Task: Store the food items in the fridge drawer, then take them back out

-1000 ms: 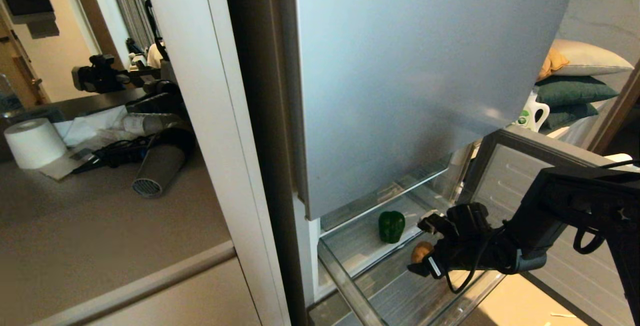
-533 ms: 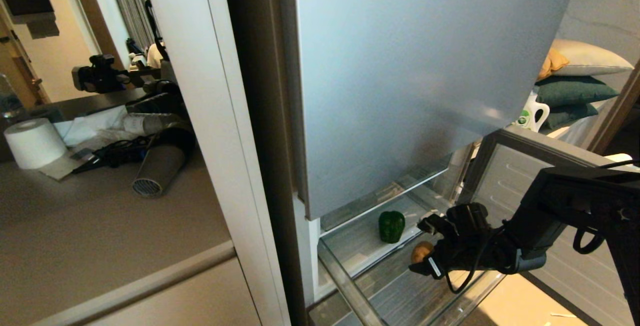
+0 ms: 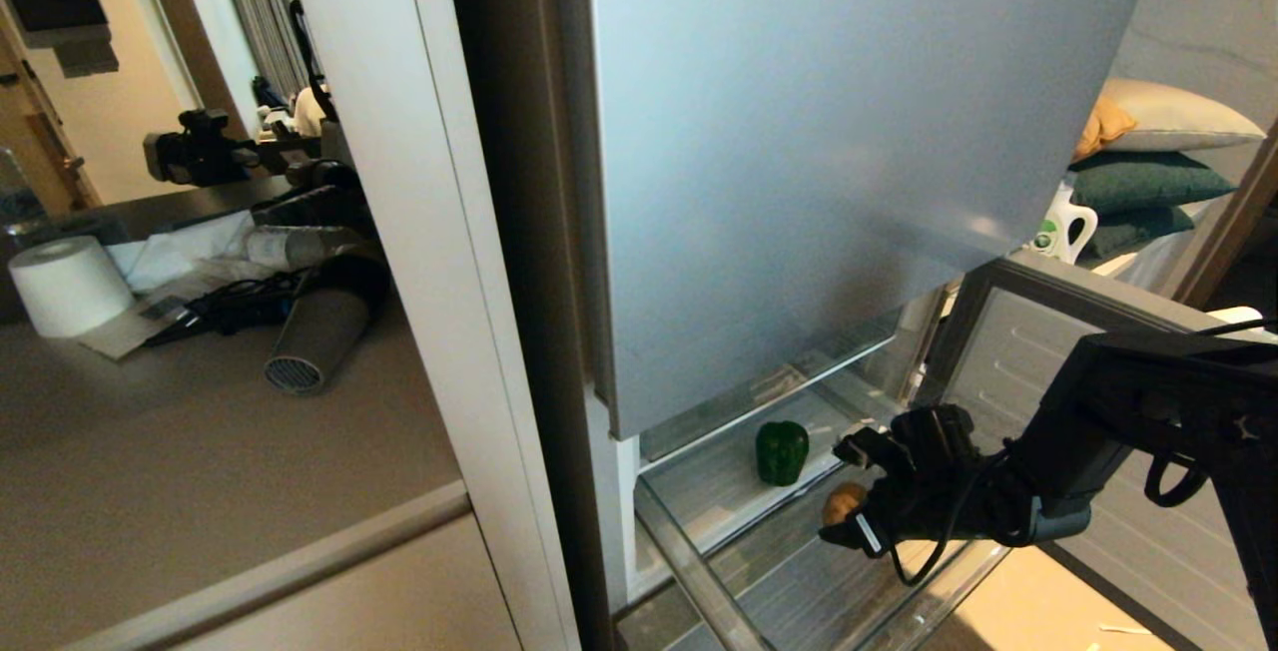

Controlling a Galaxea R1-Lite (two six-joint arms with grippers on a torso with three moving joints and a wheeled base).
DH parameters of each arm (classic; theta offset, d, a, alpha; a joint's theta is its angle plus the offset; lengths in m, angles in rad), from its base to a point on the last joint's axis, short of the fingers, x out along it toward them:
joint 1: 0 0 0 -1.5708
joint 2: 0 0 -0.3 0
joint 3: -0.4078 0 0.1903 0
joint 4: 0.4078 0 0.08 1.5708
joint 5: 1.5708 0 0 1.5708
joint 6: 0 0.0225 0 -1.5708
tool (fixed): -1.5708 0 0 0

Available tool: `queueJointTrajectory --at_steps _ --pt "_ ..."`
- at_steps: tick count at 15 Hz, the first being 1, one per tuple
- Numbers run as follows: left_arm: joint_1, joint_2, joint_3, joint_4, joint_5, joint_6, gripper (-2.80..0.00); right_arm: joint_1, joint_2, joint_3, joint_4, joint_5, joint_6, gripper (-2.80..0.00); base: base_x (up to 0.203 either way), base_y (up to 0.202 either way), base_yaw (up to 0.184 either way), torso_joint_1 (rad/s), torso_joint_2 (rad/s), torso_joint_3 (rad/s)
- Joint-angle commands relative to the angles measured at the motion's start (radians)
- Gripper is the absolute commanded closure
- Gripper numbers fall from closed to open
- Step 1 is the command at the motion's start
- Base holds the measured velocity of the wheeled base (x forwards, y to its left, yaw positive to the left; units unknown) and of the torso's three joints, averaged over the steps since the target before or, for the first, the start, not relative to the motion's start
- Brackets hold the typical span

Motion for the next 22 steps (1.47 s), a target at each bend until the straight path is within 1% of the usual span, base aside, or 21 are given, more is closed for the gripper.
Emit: queueJointTrajectory --at_steps 1,4,5,8,12,14,16,22 --pt "0.0 0.0 0.011 -0.001 0.0 0.0 0.0 0.006 -0.05 -0.024 0.048 0.001 0.006 0.0 0.0 0.0 0.0 0.0 0.0 0.0" --pt "0.0 0.0 0.011 -0.001 0.0 0.0 0.0 0.016 -0.139 -0.07 0.122 0.0 0.027 0.0 0.0 0.0 0.0 0.0 0.0 0.0" --pt "0.0 0.0 0.011 -0.001 0.0 0.0 0.0 0.022 -0.164 -0.073 0.135 -0.001 0.028 0.0 0.0 0.0 0.0 0.0 0.0 0.0" --pt "0.0 0.0 0.011 -0.001 0.0 0.0 0.0 0.052 -0.206 -0.063 0.227 -0.021 0.028 0.0 0.0 0.0 0.0 0.0 0.0 0.0" --pt "0.0 0.0 0.011 -0.001 0.0 0.0 0.0 0.059 -0.254 -0.047 0.233 -0.036 0.029 0.0 0.0 0.0 0.0 0.0 0.0 0.0" --pt "0.0 0.0 0.011 -0.001 0.0 0.0 0.0 0.061 -0.303 -0.035 0.265 -0.045 0.028 0.0 0.0 0.0 0.0 0.0 0.0 0.0" --pt "0.0 0.0 0.011 -0.001 0.0 0.0 0.0 0.071 -0.352 -0.01 0.307 -0.045 0.029 0.0 0.0 0.0 0.0 0.0 0.0 0.0" --pt "0.0 0.0 0.011 -0.001 0.0 0.0 0.0 0.144 -0.5 0.131 0.313 -0.055 0.033 0.0 0.0 0.0 0.0 0.0 0.0 0.0"
